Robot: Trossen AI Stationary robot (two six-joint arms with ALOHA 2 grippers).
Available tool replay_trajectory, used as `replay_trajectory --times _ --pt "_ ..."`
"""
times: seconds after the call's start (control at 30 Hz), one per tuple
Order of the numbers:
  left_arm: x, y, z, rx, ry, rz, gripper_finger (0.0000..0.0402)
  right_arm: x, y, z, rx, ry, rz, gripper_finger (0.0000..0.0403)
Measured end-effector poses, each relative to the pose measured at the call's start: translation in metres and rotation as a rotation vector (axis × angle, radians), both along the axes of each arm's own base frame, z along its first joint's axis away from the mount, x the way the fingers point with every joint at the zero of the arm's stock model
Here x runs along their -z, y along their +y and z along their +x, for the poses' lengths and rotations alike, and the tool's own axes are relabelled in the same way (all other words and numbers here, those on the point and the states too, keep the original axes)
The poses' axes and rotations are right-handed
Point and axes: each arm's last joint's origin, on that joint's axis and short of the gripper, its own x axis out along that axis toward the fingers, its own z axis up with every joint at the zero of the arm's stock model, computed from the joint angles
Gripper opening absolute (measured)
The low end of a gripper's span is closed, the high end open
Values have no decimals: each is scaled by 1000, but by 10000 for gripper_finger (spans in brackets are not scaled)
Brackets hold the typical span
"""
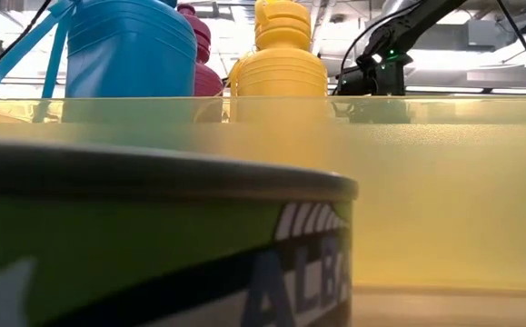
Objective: Pick & Place Food Item
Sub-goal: Put the starfruit from the red bin into the transparent bin
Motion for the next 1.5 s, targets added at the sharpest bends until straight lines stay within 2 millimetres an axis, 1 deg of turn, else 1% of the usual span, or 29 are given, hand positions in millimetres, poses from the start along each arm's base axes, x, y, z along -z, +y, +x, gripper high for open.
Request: replay_trajectory --times 0.3,0.4,0.47,0.63,0.7,0.77,0.9,0.93,0.97,1.07,1.17,1.27,1.4,1.5 --pt "0 1 -1 -17 -59 -57 224 0 1 0 -2 -6 9 341" --pt "2 1 -1 -27 -63 -73 210 0 1 0 -2 -4 11 341" --pt "8 2 0 -33 -52 -92 205 0 1 0 -2 -4 11 340" --pt "30 5 3 -41 11 -153 191 0 1 0 -2 -3 13 340" --pt "34 6 4 -35 25 -148 171 0 1 0 -2 -2 13 340" --pt "35 6 5 -28 33 -137 137 0 1 0 -2 -2 14 338" --pt "23 1 3 -20 35 -102 40 0 1 0 -2 -2 14 333" --pt "19 -2 2 -23 37 -96 23 0 1 0 -1 -3 14 332" --pt "13 -4 2 -19 27 -85 17 0 1 0 -1 -2 14 331" --pt "-10 -12 3 -15 -33 -27 11 0 1 0 1 -4 12 328" --pt "-27 -24 6 -9 -91 1 10 0 0 1 2 -11 7 326" --pt "-51 -36 8 1 -188 58 10 0 -1 2 7 -23 -5 326" --pt "-74 -50 9 32 -305 86 10 0 -2 4 14 -41 -20 326" --pt "-89 -58 9 78 -415 80 10 -3 -3 5 20 -52 -30 326"
